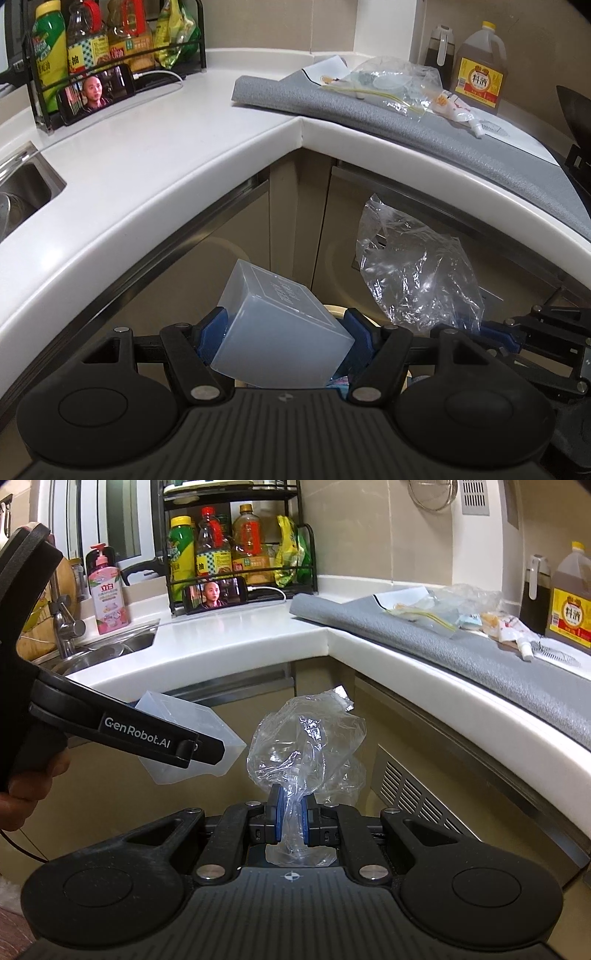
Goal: Collect trash
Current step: 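Carry the box with the left gripper and the bag with the right gripper toward the bin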
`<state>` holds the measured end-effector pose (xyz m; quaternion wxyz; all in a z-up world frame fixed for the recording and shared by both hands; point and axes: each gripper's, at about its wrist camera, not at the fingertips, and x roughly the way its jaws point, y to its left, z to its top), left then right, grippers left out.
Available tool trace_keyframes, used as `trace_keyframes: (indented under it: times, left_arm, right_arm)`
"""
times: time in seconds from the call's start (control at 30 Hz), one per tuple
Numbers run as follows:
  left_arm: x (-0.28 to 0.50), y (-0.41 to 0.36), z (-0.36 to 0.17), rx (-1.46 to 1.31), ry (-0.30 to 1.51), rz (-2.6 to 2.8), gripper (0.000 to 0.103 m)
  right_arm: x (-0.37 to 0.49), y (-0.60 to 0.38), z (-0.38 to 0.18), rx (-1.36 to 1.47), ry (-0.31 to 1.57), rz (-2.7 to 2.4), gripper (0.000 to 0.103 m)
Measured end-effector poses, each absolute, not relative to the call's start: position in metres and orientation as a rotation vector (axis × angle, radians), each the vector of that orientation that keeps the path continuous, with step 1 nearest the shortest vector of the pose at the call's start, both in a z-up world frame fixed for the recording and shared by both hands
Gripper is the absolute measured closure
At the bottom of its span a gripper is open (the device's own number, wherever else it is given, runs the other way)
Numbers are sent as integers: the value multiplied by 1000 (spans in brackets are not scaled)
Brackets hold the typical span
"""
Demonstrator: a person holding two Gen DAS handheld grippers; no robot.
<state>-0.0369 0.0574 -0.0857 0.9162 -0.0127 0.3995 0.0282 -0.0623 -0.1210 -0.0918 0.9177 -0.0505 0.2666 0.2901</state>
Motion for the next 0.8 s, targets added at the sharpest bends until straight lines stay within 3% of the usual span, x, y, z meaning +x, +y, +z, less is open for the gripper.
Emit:
trace_keyframes:
  times: [0.8]
  left_arm:
    - [-7, 63, -123, -87, 947, 17, 29]
  right_arm:
    - [-39, -116, -128, -136, 690, 568, 92]
